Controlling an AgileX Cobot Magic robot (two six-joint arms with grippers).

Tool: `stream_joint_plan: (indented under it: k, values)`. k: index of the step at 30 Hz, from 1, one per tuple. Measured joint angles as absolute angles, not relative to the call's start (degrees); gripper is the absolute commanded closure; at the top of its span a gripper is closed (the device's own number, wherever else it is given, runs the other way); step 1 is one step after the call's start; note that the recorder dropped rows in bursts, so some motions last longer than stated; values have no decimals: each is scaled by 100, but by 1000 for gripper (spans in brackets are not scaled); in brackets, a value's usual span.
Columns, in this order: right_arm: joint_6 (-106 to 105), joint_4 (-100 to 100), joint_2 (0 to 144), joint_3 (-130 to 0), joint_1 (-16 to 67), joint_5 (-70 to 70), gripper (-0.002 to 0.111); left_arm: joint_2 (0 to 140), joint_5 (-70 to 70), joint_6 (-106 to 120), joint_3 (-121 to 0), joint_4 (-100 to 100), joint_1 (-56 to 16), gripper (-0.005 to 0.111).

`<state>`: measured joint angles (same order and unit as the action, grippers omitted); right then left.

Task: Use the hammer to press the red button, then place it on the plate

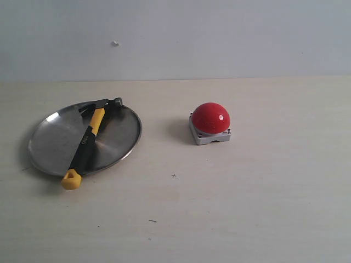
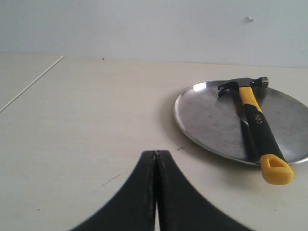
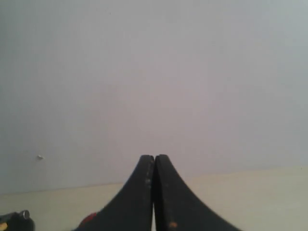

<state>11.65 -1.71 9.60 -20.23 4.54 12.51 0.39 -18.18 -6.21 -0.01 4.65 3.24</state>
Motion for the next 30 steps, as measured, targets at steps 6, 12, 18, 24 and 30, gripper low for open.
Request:
stream_joint_plan:
  k: [6,12,18,24,30]
  values:
    - [1163,-267,831,-1434,454,1251,108,39,-1818,-621,-1,465,324,107]
    - [1098,-290,595,-946,454,1251,108,39,-1818,-621,-1,465,324,107]
    - [969,-290,309,-520,454,1251,108,39,-1818,-621,-1,465,324,107]
    - [957,-290,58,-160,454,1251,108,39,-1818,-621,-1,465,324,107]
    - [938,-290,34,-24,454,1306,108,39,-1818,-621,-1,465,324,107]
